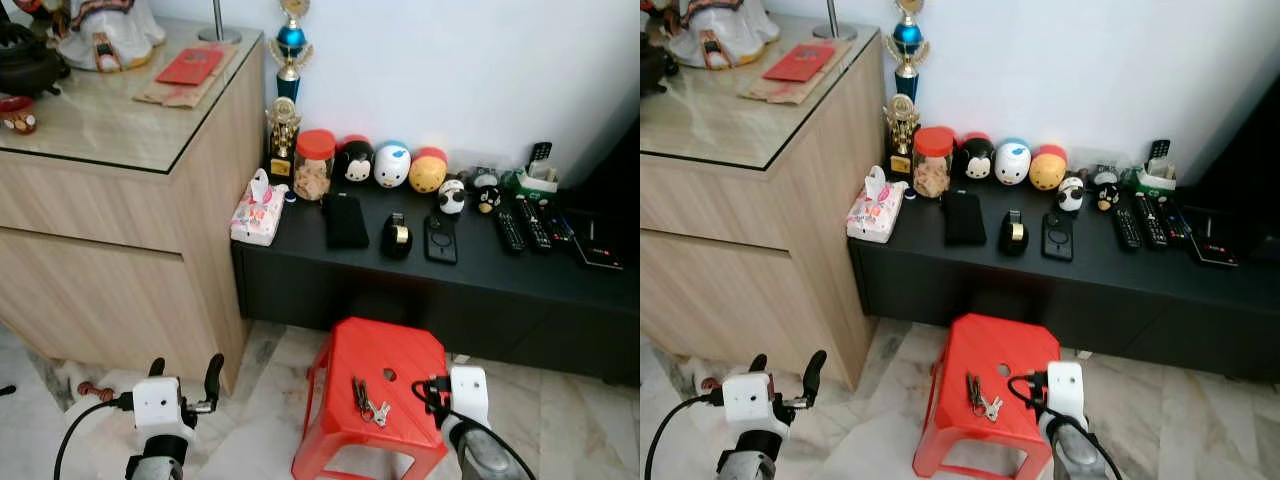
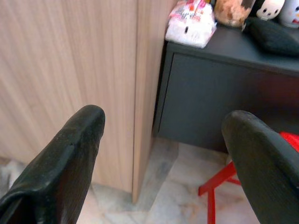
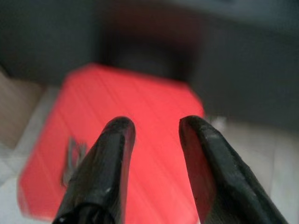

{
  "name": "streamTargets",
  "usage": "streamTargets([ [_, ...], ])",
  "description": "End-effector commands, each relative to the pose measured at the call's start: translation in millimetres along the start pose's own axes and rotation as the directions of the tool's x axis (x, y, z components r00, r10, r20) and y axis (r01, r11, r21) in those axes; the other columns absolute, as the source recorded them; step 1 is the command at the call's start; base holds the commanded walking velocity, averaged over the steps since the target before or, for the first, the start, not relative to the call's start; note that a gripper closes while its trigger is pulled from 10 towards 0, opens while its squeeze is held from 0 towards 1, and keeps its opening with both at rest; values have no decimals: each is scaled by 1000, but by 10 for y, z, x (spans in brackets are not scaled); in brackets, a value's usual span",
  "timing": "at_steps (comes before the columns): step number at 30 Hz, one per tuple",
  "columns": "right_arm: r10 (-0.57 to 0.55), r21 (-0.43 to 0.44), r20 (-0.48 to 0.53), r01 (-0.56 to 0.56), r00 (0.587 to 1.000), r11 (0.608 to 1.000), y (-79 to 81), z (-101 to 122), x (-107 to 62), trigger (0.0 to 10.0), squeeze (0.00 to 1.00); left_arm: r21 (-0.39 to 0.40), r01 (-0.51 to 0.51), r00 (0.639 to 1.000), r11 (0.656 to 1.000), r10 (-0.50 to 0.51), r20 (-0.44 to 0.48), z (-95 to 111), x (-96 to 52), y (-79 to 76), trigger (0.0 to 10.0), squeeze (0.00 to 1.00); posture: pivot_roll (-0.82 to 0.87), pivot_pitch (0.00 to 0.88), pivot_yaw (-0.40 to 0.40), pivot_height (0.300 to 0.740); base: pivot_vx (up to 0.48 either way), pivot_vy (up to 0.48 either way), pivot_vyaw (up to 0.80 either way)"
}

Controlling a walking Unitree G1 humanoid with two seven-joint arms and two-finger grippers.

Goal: Hang keys on a hook

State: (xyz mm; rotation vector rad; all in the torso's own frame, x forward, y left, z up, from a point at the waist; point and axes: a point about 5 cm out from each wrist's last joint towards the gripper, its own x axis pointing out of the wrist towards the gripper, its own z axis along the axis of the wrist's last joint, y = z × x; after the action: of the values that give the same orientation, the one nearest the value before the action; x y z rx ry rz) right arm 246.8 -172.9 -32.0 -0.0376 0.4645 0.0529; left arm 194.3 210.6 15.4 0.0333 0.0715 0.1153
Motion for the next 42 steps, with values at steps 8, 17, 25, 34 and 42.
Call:
streamTargets([
  [8, 48, -22, 157, -45, 987, 999, 73, 148, -55, 10000, 0, -18, -5, 1000, 1000, 5, 18, 169, -104, -47, 10000, 0, 35, 0, -138, 740, 0, 0, 0],
  [17, 52, -39, 248, -44, 967, 998, 114, 210, -207, 10000, 0, -75, -13, 1000, 997, 12, -12, 175, -144, -90, 10000, 0, 43, 0, -119, 740, 0, 0, 0],
  [25, -19, 44, 264, 7, 964, 999, 122, 258, -236, 10000, 0, -64, 22, 1000, 998, -23, -11, 230, -58, -86, 10000, 0, 50, 0, -82, 740, 0, 0, 0],
  [34, -31, 79, 264, 11, 964, 997, 244, 289, -208, 10000, 0, -27, 15, 1000, 1000, -15, -15, 272, 14, 106, 10000, 0, 38, 0, -42, 740, 0, 0, 0],
  [42, -76, 81, 261, 57, 962, 995, 117, 367, -195, 10000, 0, -32, 31, 1000, 999, -31, -4, 316, 106, 53, 10000, 0, 20, 0, -53, 740, 0, 0, 0],
])
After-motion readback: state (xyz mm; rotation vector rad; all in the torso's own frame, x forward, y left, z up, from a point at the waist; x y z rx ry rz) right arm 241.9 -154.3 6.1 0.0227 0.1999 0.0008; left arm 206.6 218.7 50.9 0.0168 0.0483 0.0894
